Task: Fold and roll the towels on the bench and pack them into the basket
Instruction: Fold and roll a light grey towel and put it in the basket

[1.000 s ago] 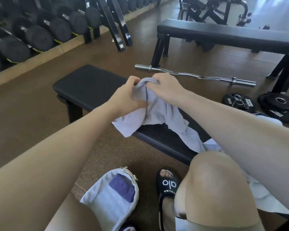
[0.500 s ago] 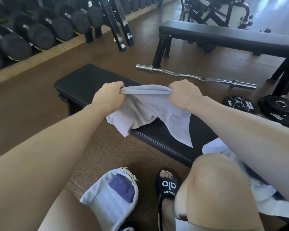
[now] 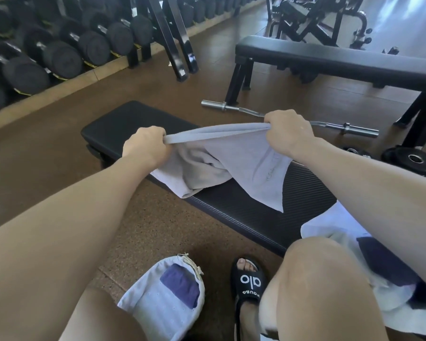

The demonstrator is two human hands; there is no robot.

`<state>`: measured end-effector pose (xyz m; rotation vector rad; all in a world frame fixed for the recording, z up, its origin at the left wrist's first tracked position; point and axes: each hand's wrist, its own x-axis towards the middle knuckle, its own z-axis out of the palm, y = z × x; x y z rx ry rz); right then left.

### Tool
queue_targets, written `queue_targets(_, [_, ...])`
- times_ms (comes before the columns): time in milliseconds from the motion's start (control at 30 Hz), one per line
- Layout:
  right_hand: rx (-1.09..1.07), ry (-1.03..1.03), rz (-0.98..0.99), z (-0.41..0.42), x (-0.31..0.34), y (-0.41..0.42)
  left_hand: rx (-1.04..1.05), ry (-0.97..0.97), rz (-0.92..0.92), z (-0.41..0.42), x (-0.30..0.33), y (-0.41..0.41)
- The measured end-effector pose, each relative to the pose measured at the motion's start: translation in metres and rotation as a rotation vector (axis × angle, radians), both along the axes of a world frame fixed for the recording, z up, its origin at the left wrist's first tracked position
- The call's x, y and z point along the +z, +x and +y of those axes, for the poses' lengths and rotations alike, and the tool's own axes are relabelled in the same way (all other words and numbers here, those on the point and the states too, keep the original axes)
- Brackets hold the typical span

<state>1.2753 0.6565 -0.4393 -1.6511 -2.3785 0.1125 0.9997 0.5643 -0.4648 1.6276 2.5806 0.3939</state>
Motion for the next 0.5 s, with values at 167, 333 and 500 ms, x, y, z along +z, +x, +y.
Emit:
queue_targets(167, [-0.196, 0.096, 0.080, 0.010, 0.012, 0.016, 0.114, 0.134, -0.104, 0.007, 0.006, -0.010])
queue_targets(333, [-0.259, 0.308, 0.068, 0.030, 0.019, 0.032, 0.196, 0.670, -0.123, 0.035, 0.069, -0.005])
queue_targets(500, [-0.062, 0.145, -0.230, 0.017, 0.002, 0.026, 0.160, 0.366, -0.030, 0.036, 0.042, -0.011])
